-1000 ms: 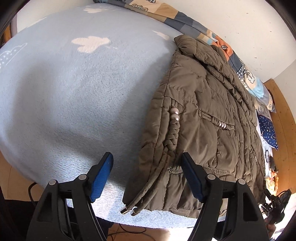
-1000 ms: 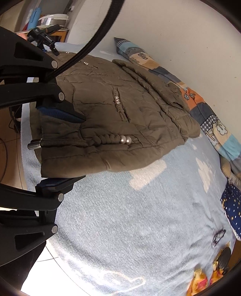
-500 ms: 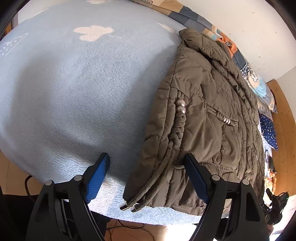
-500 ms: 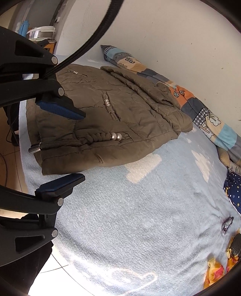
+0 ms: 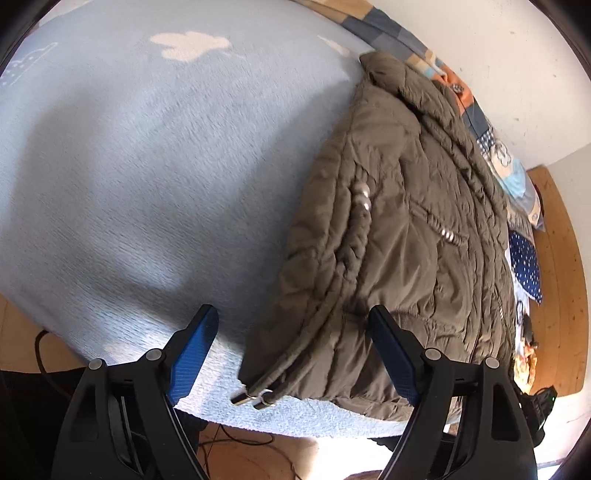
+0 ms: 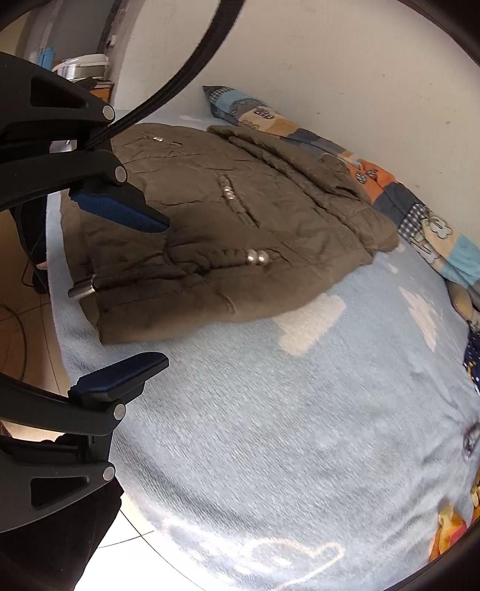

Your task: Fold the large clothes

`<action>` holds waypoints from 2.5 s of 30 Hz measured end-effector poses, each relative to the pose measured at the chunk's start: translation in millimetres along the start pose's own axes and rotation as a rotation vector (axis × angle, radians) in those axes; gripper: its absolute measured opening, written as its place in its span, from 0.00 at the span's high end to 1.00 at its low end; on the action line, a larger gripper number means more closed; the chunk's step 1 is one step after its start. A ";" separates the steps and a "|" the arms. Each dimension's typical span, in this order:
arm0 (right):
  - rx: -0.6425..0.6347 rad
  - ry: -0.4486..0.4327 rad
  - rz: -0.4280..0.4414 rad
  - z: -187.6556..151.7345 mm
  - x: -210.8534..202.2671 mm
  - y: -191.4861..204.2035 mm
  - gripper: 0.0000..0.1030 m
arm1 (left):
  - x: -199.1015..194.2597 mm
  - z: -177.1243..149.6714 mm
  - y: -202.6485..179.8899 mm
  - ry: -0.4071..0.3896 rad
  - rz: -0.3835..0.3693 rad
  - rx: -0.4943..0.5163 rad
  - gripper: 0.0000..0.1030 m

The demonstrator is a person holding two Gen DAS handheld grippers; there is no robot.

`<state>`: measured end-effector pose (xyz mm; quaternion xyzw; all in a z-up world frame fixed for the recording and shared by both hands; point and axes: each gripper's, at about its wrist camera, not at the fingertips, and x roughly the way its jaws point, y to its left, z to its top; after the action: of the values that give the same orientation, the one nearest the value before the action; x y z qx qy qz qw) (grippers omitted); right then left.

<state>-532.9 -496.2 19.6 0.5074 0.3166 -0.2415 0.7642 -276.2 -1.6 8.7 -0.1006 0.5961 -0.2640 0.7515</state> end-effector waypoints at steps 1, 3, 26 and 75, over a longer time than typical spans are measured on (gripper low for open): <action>-0.009 0.011 -0.002 -1.3 3.3 2.0 0.30 | 0.7 -0.8 -0.8 0.001 -0.001 0.004 0.17; -0.026 0.027 -0.006 -3.0 8.7 5.9 0.30 | 2.2 -1.3 -0.1 0.003 -0.007 0.000 0.17; 0.005 0.094 -0.011 -3.8 37.4 5.9 0.41 | 18.2 -3.1 -19.6 0.013 -0.015 0.099 0.17; -0.487 -0.348 0.004 -4.4 -41.6 118.9 0.88 | -70.7 -17.0 -87.9 -0.460 -0.011 0.405 0.81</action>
<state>-480.3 -446.3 122.7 0.2609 0.2285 -0.2404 0.9066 -327.3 -36.1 104.7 -0.0090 0.3452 -0.3516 0.8701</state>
